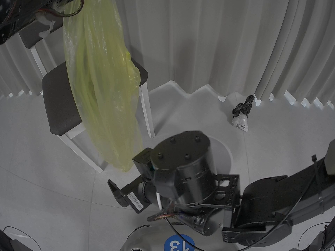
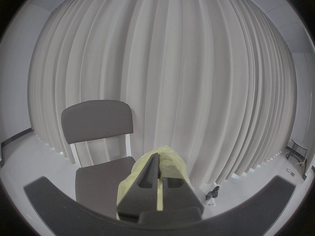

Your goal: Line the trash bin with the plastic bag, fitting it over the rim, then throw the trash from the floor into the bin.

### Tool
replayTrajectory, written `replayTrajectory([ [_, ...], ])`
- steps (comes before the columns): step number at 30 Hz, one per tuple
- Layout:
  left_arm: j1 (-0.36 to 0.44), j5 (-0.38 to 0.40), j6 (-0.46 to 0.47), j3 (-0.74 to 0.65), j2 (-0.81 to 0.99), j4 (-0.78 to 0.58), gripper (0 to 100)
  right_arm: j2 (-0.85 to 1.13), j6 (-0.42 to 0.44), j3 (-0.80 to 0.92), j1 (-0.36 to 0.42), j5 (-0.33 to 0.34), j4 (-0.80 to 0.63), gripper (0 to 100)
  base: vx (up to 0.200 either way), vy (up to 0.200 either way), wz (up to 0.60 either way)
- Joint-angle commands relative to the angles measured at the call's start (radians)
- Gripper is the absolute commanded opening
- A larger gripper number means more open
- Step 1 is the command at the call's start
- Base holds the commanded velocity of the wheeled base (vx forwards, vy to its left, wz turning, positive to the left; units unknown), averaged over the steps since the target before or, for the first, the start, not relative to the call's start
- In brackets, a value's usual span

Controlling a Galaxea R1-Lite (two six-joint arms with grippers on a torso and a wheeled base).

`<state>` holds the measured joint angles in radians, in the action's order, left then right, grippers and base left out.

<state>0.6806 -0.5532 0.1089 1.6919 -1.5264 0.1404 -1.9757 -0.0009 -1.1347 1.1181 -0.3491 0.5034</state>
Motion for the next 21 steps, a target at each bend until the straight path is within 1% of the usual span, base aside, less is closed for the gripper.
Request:
replayTrajectory([
  [1,0.0,0.001,0.0,-0.005,0.0,0.002,0,-0.072,-0.013,-0.074,-0.011,-0.002,-0.009,100,0.0,0.0,0.0],
  [8,0.0,0.002,0.0,-0.006,0.002,0.002,0,-0.127,-0.018,-0.149,-0.055,-0.002,-0.04,100,0.0,0.0,0.0],
  [21,0.005,0.004,-0.006,-0.023,0.009,0.007,0,-0.11,-0.027,-0.175,-0.212,-0.001,-0.037,100,0.0,0.0,0.0],
])
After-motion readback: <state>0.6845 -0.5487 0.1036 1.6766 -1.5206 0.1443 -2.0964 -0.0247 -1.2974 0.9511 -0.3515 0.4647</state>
